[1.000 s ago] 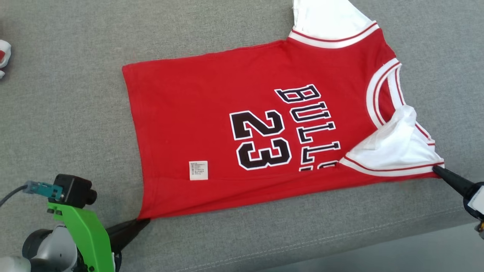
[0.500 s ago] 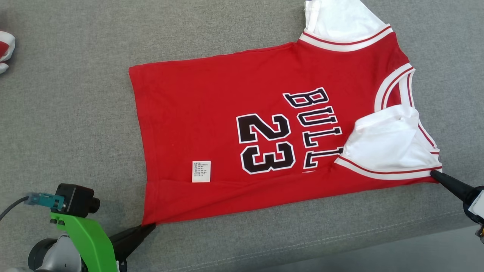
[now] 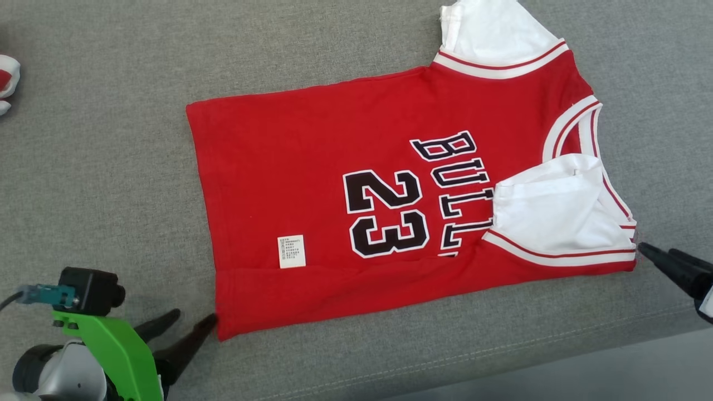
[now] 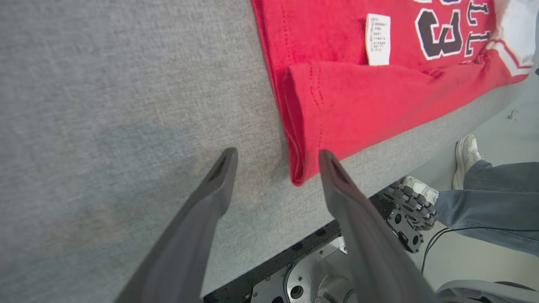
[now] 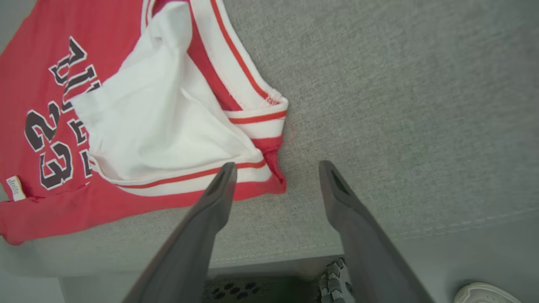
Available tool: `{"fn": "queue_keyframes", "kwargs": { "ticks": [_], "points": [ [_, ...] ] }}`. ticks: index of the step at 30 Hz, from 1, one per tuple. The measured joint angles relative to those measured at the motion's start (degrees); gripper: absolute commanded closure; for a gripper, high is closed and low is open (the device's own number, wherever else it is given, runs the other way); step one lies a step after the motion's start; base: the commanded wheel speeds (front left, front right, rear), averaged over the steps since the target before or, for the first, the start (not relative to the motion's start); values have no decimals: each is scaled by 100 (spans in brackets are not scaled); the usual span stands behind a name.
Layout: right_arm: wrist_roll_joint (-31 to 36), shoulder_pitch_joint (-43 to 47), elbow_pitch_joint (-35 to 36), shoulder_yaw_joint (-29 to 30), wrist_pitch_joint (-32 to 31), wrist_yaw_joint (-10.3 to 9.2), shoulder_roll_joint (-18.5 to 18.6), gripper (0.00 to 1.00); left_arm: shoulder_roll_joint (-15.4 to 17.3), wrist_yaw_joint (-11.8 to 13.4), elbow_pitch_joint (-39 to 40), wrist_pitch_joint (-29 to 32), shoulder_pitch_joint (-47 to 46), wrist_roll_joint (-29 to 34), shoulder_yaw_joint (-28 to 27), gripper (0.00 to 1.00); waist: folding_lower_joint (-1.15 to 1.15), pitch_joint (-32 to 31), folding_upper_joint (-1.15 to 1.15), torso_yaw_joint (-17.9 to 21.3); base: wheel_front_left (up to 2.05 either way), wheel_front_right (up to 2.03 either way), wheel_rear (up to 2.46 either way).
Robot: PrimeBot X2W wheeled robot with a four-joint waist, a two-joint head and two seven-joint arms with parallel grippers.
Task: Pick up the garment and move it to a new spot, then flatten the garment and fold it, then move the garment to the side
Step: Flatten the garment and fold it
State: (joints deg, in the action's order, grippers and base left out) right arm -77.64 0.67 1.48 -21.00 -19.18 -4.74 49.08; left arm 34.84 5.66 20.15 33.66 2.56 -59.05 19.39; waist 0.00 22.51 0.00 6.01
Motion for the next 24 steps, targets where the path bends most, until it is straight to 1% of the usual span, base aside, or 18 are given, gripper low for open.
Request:
{"fn": "queue_keyframes", "kwargs": {
  "ticks": [3, 6, 8, 11, 13, 14, 16, 17, 19, 20, 24],
  "points": [
    [326, -2, -8, 67, 197, -89, 148, 0, 59, 47, -16, -122, 0, 129, -137, 0, 0, -67, 0, 14, 0, 0, 0],
    [697, -110, 76, 221, 463, -91, 327, 0, 109, 47, 60, -308, -30, 392, -318, 0, 0, -95, 0, 18, 0, 0, 0],
    [893, -382, 186, 392, 683, -109, 332, 0, 121, 48, 130, -425, -148, 503, -453, 0, 0, -74, 0, 14, 0, 0, 0],
    [1129, -876, 419, 498, 828, -141, 346, 0, 265, 48, 258, -492, -573, 777, -527, 0, 0, 5, 0, 3, 0, 0, 0],
    [1222, -1149, 521, 482, 820, -143, 347, 0, 314, 36, 369, -488, -896, 783, -512, 0, 0, 75, 0, -9, 0, 0, 0],
    [1344, -1438, 586, 438, 786, -144, 348, 0, 327, -37, 494, -433, -1254, 783, -479, 0, 0, 166, 0, -21, 0, 0, 0],
    [1497, -1786, 609, 404, 698, -151, 355, 0, 415, -243, 563, -333, -1633, 782, -403, 0, 0, 276, 0, -34, 0, 0, 0],
    [1545, -1991, 612, 377, 659, -151, 353, 0, 415, -268, 549, -272, -1820, 778, -401, 0, 0, 339, 0, -41, 0, 0, 0],
    [1652, -2388, 623, 280, 510, -164, 346, 0, 470, -448, 526, -115, -2153, 732, -290, 0, 0, 473, 0, -53, 0, 0, 0],
    [1786, -2751, 622, 174, 358, -191, 309, 0, 394, -456, 436, 26, -2424, 516, -265, 0, 0, 613, 0, -63, 0, 0, 0],
    [1965, -3468, 526, -4, 104, -194, 97, 0, 390, -464, 200, 397, -2936, 318, -203, 0, 0, 914, 0, -78, 0, 0, 0]
  ]
}}
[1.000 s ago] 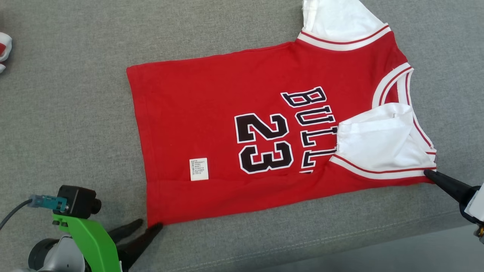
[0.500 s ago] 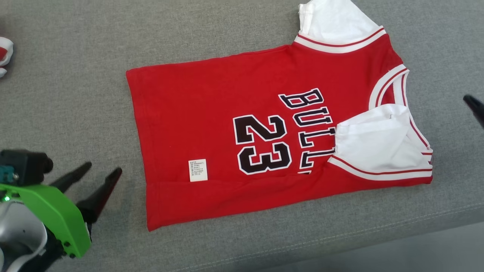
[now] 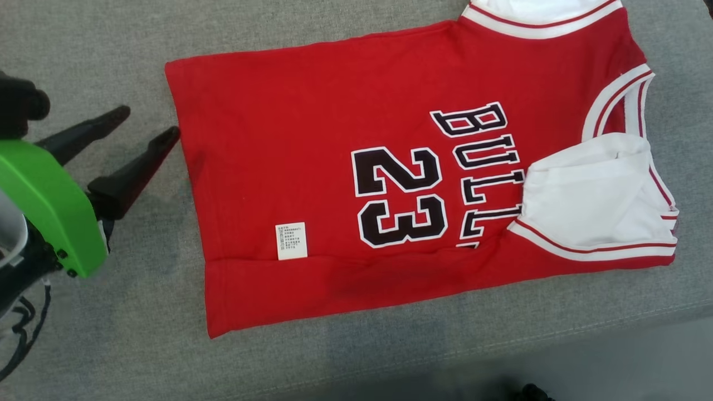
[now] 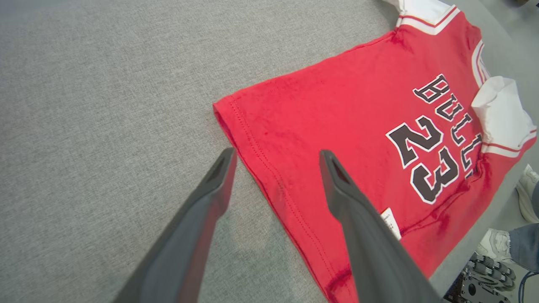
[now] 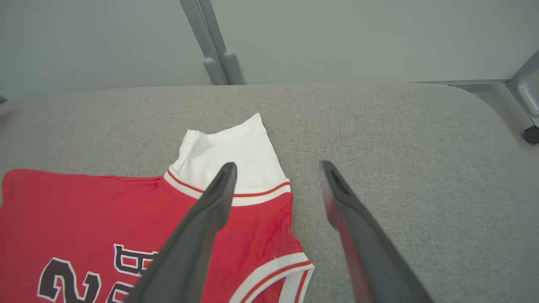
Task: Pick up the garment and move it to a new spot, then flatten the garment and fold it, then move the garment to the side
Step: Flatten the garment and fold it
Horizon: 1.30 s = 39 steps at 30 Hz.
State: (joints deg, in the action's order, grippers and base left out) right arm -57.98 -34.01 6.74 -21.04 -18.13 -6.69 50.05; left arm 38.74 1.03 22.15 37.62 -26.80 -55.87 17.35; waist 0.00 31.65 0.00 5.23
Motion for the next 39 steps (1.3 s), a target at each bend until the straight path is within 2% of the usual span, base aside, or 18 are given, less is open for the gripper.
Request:
{"fn": "queue_keyframes", "kwargs": {
  "ticks": [6, 13, 17, 24, 29, 30, 32, 34, 37, 39],
  "points": [
    [332, -850, -244, -293, -288, -41, -397, 0, -73, 57, -281, 415, -785, -118, 41, 0, 0, 472, 0, -14, 0, 0, 0],
    [611, -1595, -777, -628, -320, -41, -1077, 0, -164, 49, -837, 630, -1325, -64, 201, 0, 1, 939, 0, -3, 0, 0, 0],
    [702, -1735, -1183, -742, -338, -42, -1254, 0, -268, 47, -1068, 704, -1467, -69, 271, 0, 1, 1029, 0, 60, 0, 0, 0],
    [822, -1914, -1671, -779, -361, -42, -1357, 0, -424, 15, -1325, 809, -1756, -108, 322, 0, 1, 1014, 0, 136, 0, 0, 0],
    [869, -1993, -1934, -870, -359, -42, -1504, 0, -588, -1, -1430, 949, -1883, -357, 400, 2, 0, 1005, 0, 139, 0, 0, 0],
    [870, -2006, -1990, -880, -355, -42, -1539, 0, -599, -7, -1440, 984, -1914, -371, 427, 15, 0, 1004, 0, 134, 0, 0, 0],
    [872, -2051, -2080, -903, -341, -42, -1590, 0, -636, -42, -1463, 1034, -1965, -381, 491, 57, 0, 1000, 0, 118, 0, 0, 0],
    [924, -2091, -2162, -909, -302, -41, -1592, 0, -731, -112, -1505, 1082, -2022, -397, 573, 68, 0, 990, 0, 83, 0, 0, 0],
    [976, -2135, -2284, -928, -255, -31, -1593, 0, -821, -160, -1551, 1172, -2072, -427, 695, 100, 0, 974, 0, 13, 0, 0, 0],
    [991, -2218, -2341, -940, -250, -21, -1608, 0, -878, -187, -1581, 1209, -2085, -464, 736, 100, 0, 966, 0, -39, 0, 0, 0]
  ]
}}
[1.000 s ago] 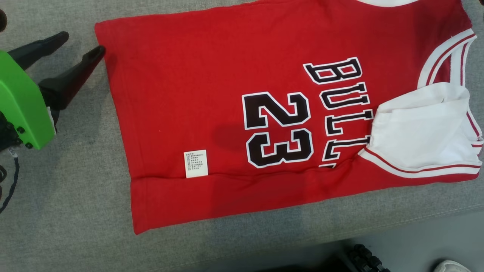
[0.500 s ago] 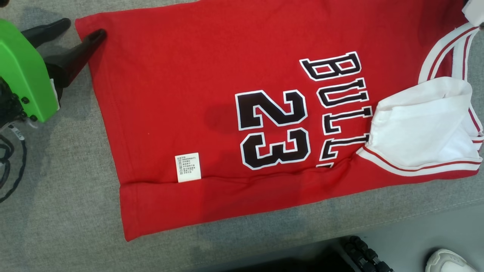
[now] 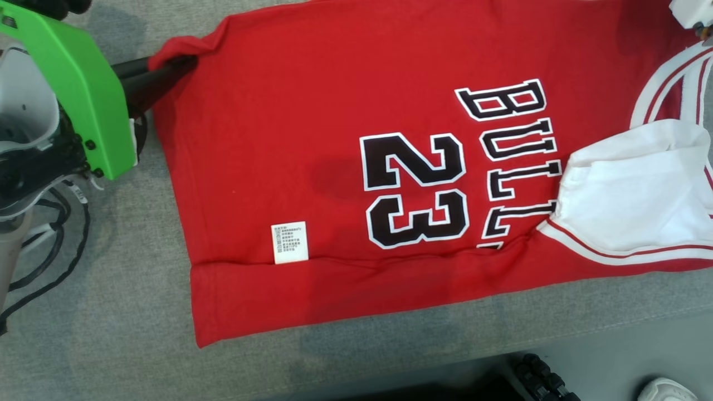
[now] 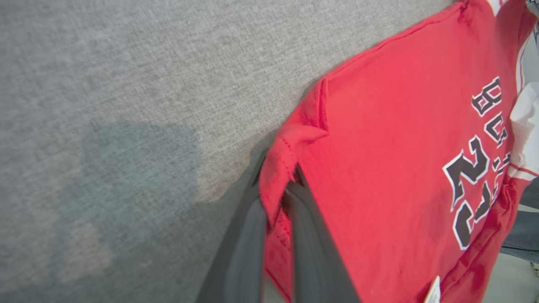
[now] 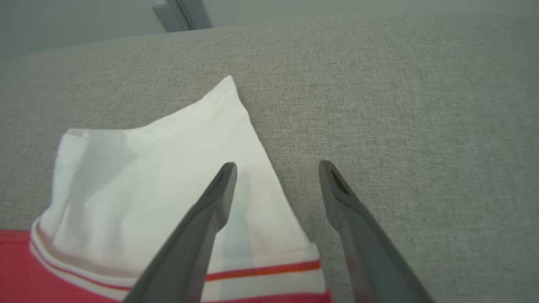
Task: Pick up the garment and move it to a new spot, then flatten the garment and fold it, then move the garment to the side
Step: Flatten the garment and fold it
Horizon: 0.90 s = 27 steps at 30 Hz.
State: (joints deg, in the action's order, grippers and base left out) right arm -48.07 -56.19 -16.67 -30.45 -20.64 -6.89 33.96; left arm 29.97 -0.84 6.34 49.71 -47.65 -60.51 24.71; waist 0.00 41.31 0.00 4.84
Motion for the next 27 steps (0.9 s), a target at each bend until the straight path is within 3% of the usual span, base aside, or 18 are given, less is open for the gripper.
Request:
{"fn": "queue_keyframes", "kwargs": {
  "ticks": [13, 19, 20, 27],
  "points": [
    [7, -323, -450, 163, 42, 41, 52, 0, -409, -177, -26, 18, -227, -1, 314, 100, 0, 4, 0, -422, 0, 0, 0],
    [5, -563, -572, 198, 42, 48, 13, 0, -492, -242, -33, 16, -307, -1, 382, 100, 0, 78, 0, -650, 0, 0, 0],
    [5, -565, -604, 187, 43, 54, -23, 4, -510, -267, -41, 11, -308, 1, 388, 100, 0, 92, 0, -681, 0, 0, 0],
    [5, -577, -810, 138, 43, 112, -134, 0, -530, -277, -75, -20, -318, 2, 408, 100, 0, 139, 0, -770, 0, 0, 0]
  ]
}}
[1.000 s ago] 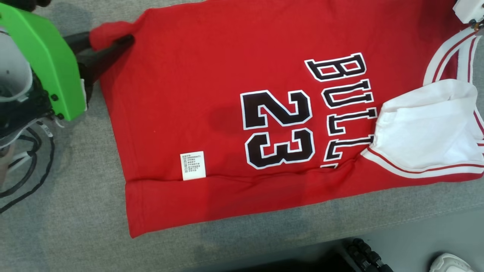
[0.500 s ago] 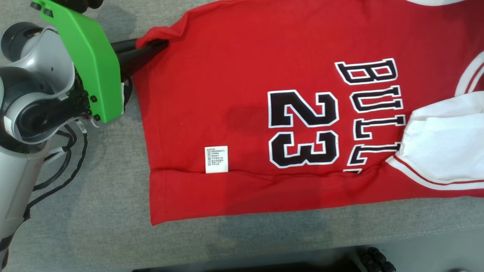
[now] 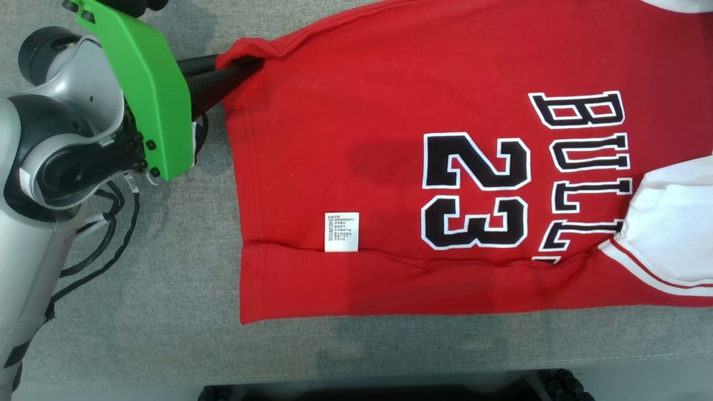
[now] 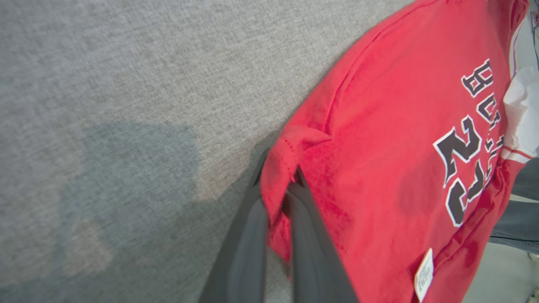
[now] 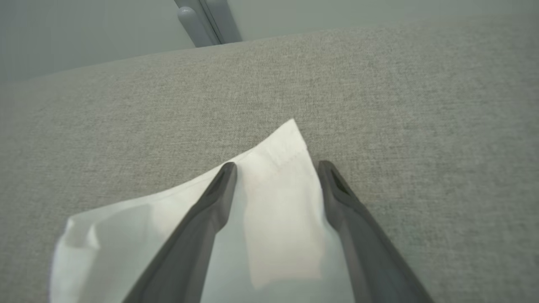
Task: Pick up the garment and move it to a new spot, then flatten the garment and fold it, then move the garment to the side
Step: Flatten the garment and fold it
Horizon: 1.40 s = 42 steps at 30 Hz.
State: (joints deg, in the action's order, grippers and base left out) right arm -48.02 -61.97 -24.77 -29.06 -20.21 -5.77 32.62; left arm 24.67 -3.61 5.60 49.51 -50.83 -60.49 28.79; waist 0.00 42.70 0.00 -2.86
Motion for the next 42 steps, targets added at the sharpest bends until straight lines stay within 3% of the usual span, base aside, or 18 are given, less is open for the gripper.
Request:
{"fn": "queue_keyframes", "kwargs": {
  "ticks": [7, 8, 10, 12, 16, 18, 25, 31, 42],
  "points": [
    [0, -94, -193, 32, 33, 21, 37, 5, -41, -48, -25, -24, -4, 1, 47, 100, 0, 16, 0, -49, 0, 0, 0],
    [0, -101, -218, 35, 33, 21, 44, 15, -46, -49, -27, -27, -4, 1, 56, 100, 0, 18, 0, -58, 0, 0, 0],
    [0, -115, -261, 40, 33, 21, 52, 24, -57, -52, -34, -47, -5, 1, 73, 100, 0, 22, 0, -78, 0, 0, 0],
    [-1, -155, -298, 43, 33, 21, 55, 47, -62, -93, -41, -48, -8, 1, 89, 100, 0, 29, 0, -98, 0, 0, 0],
    [0, -231, -355, 41, 33, 51, 52, 56, -85, -100, -47, -64, -21, 1, 110, 100, 0, 44, 0, -139, 0, 0, 0],
    [0, -277, -376, 38, 30, 73, 49, 100, -92, -100, -49, -66, -29, 1, 113, 100, 0, 58, 0, -162, 0, 0, 0],
    [-38, -375, -388, 24, 56, 177, -77, 100, -54, -143, -108, -125, -79, 26, 49, 100, 0, 100, 0, -132, 0, 0, 0],
    [-245, -446, -352, 138, 255, 394, -243, 100, 109, -144, -233, -270, -83, 97, -153, 100, 0, 83, 0, 38, 0, 0, 0],
    [-576, -62, -404, 345, 573, 738, -219, 100, 240, -145, -527, -520, -66, 125, -361, 100, 0, -130, 0, 439, 0, 0, 0]
  ]
}}
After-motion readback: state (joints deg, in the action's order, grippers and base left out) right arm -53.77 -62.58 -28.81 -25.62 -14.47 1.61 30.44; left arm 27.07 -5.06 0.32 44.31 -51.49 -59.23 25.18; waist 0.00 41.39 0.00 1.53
